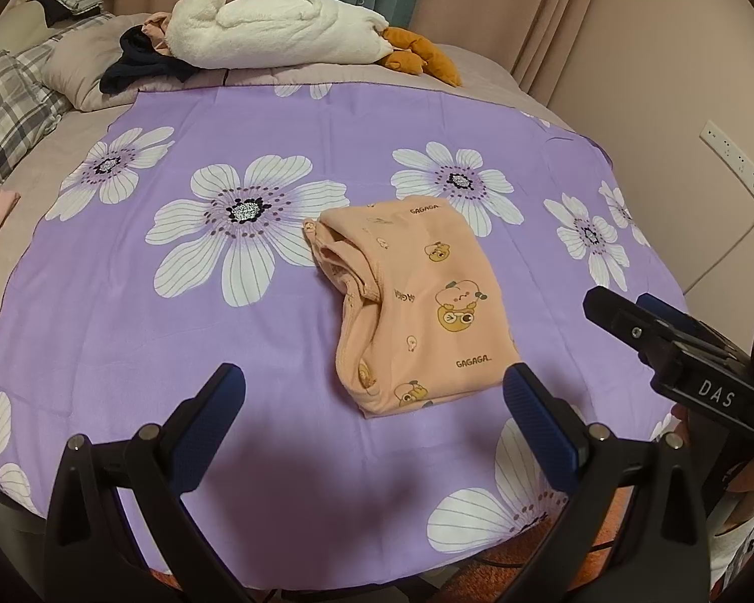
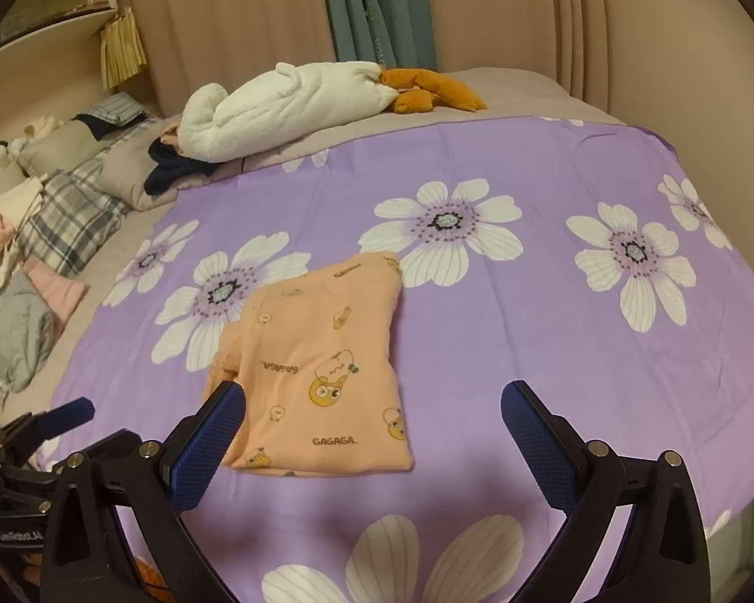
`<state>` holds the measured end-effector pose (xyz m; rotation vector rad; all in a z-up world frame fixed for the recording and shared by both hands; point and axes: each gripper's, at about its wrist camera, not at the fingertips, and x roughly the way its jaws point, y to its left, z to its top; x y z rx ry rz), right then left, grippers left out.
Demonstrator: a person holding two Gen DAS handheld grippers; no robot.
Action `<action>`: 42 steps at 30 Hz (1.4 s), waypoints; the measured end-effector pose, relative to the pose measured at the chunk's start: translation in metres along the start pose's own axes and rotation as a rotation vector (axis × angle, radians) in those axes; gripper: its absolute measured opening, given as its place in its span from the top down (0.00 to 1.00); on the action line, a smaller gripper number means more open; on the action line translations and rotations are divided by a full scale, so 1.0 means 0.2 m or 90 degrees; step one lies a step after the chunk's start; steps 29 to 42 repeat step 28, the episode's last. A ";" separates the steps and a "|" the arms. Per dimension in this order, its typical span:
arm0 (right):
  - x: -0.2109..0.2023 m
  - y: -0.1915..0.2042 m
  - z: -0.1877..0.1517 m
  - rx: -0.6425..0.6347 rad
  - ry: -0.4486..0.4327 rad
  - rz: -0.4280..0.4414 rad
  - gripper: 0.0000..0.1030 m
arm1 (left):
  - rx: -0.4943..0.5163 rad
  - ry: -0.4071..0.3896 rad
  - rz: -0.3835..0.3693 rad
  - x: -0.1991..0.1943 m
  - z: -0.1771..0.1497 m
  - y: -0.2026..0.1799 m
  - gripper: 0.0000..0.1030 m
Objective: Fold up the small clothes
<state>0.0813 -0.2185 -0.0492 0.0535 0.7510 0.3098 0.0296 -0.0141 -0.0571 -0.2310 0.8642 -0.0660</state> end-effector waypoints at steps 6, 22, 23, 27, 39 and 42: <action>0.00 0.00 0.00 0.001 0.001 0.000 0.02 | -0.002 0.000 -0.004 0.00 0.00 -0.01 0.00; 0.00 0.01 -0.03 0.000 0.005 0.000 0.02 | -0.006 -0.013 -0.006 -0.03 0.00 0.00 0.00; 0.00 0.01 -0.03 0.000 0.005 0.000 0.02 | -0.006 -0.014 -0.006 -0.03 0.00 0.00 0.00; 0.01 0.01 -0.03 0.000 0.006 0.000 0.02 | -0.005 -0.019 -0.004 -0.05 0.00 0.01 0.00; 0.01 0.01 -0.03 0.000 0.005 0.000 0.02 | -0.004 -0.019 -0.003 -0.05 0.00 0.00 0.00; 0.01 0.01 -0.03 0.000 0.005 0.000 0.02 | -0.004 -0.019 -0.003 -0.05 0.00 0.00 0.00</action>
